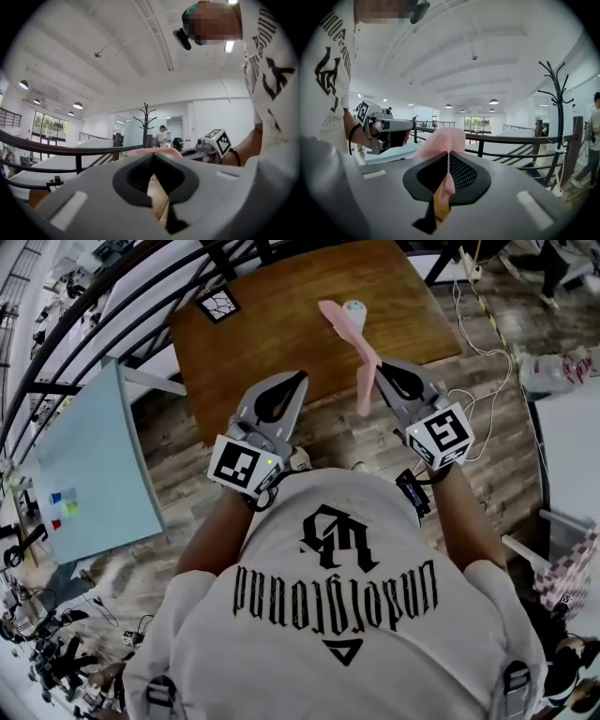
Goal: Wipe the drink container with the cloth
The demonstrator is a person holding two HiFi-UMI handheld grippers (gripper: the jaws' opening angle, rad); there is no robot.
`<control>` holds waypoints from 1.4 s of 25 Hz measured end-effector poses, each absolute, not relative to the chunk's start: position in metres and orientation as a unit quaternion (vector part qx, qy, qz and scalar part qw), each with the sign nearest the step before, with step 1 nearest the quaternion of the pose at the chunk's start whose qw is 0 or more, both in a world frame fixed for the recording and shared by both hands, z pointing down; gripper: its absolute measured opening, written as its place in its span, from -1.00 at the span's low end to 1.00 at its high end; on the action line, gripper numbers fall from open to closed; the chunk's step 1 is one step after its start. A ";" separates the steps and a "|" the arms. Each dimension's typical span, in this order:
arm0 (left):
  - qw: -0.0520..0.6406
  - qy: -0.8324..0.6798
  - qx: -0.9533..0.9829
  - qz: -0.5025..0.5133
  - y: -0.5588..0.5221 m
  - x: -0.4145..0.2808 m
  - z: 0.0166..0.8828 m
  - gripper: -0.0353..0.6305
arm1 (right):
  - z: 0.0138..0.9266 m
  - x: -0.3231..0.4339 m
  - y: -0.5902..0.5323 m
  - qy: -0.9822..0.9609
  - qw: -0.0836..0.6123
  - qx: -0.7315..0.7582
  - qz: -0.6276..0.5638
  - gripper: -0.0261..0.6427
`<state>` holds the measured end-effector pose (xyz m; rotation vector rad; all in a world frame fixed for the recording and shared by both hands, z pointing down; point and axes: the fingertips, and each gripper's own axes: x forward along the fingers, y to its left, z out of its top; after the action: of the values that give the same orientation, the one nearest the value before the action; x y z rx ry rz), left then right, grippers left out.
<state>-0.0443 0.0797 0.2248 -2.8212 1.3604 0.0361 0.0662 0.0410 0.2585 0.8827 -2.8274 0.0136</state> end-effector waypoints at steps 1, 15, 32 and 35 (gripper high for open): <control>0.001 0.439 -0.898 0.013 0.082 -0.038 0.226 -0.75 | 0.256 0.074 0.044 -0.951 0.090 0.295 0.002 -0.89; -0.004 0.488 -0.873 0.002 0.140 0.050 0.238 -0.75 | 0.269 0.172 0.111 -0.962 0.075 0.260 0.012 -0.89; -0.006 0.510 -0.860 0.000 0.158 0.093 0.242 -0.75 | 0.264 0.208 0.127 -0.969 0.055 0.240 0.007 -0.89; -0.006 0.511 -0.860 -0.001 0.161 0.097 0.243 -0.75 | 0.263 0.209 0.129 -0.970 0.053 0.238 0.007 -0.89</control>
<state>0.0965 0.1605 0.2428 -2.7106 1.6098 -0.0033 0.2093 0.1294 0.2632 0.7228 -2.9479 0.0207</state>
